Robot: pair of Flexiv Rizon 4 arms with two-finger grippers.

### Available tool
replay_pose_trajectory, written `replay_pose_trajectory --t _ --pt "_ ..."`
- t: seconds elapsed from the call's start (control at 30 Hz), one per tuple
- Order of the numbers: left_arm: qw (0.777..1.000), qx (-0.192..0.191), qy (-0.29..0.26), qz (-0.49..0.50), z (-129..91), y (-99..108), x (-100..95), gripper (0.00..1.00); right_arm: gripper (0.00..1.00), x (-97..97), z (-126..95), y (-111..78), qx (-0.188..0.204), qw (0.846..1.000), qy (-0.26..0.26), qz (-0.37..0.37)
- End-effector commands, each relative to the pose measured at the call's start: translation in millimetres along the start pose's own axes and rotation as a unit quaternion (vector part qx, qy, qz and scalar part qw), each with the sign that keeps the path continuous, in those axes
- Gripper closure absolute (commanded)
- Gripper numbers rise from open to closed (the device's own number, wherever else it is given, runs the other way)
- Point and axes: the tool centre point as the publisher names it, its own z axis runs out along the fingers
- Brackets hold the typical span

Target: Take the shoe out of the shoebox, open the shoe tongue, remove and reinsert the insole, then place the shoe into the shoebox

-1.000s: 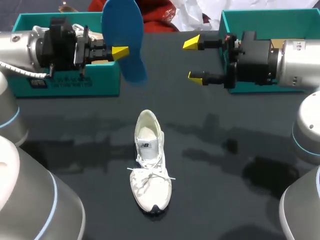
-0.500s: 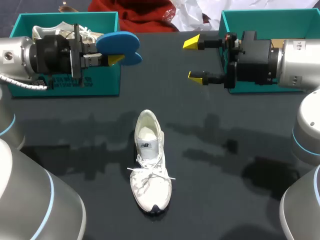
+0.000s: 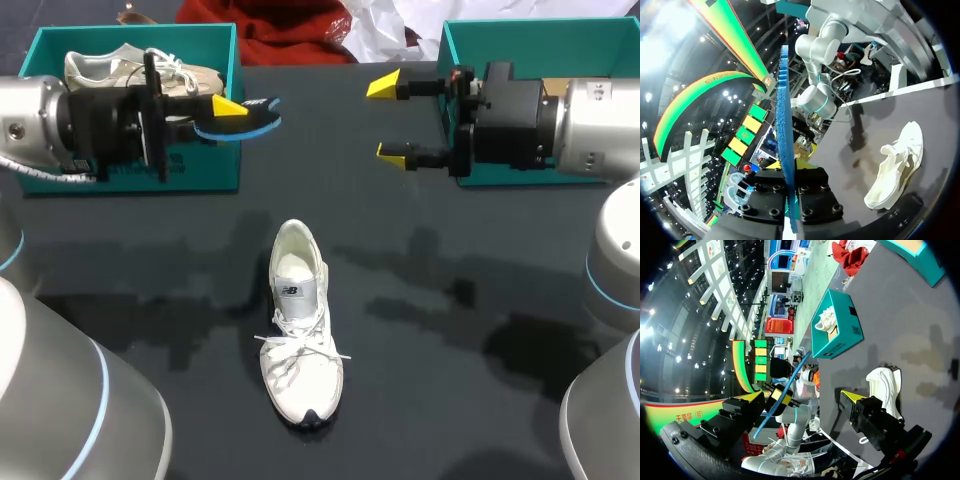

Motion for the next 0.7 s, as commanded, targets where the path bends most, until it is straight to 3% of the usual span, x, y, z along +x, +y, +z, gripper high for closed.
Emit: replay_pose_trajectory --t 0.03,0.13,0.63,0.7 --pt "0.999 -0.003 0.010 0.042 -0.7 3.2 1.8 1.00 0.00 0.1 3.3 -0.4 -0.002 1.000 -0.001 0.000" --pt "0.994 -0.012 0.019 0.105 -0.4 5.5 6.7 1.00 0.00 0.1 3.3 -0.4 -0.002 1.000 -0.001 0.000" --pt "0.995 -0.006 0.026 0.095 -1.3 7.7 7.6 1.00 0.00 0.1 3.3 -0.4 -0.002 1.000 -0.001 0.000" --pt "0.991 0.005 0.022 0.129 -2.2 6.1 6.9 1.00 0.00 0.1 3.3 -0.4 -0.002 1.000 -0.001 0.000"
